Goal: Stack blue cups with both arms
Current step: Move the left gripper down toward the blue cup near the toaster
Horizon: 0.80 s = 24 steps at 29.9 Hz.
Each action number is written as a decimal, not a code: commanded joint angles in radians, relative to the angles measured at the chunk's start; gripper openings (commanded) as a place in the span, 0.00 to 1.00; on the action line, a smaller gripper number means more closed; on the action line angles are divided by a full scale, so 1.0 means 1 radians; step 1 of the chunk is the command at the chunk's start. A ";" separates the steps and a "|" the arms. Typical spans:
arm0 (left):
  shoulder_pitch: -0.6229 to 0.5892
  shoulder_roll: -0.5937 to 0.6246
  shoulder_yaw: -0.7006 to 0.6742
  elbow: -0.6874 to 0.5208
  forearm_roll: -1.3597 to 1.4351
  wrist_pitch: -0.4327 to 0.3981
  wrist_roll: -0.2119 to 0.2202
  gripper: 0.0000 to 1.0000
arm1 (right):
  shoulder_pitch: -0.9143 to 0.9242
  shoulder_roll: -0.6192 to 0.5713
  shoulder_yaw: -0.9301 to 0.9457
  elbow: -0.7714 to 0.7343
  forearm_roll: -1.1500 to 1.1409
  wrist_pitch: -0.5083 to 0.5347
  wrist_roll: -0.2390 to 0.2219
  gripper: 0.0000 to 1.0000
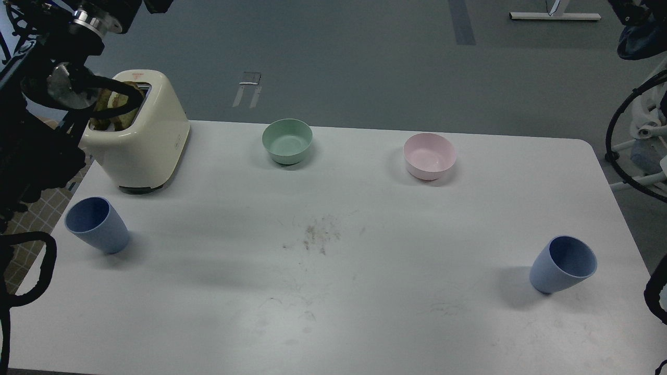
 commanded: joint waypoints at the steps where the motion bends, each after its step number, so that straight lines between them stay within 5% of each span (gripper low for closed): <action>1: 0.000 0.007 0.005 0.000 -0.002 -0.001 0.000 0.97 | 0.007 0.001 -0.001 -0.007 0.000 -0.006 -0.002 1.00; 24: 0.032 0.064 0.006 0.000 0.021 -0.010 -0.006 0.97 | -0.056 -0.021 0.003 0.013 0.121 -0.015 0.000 1.00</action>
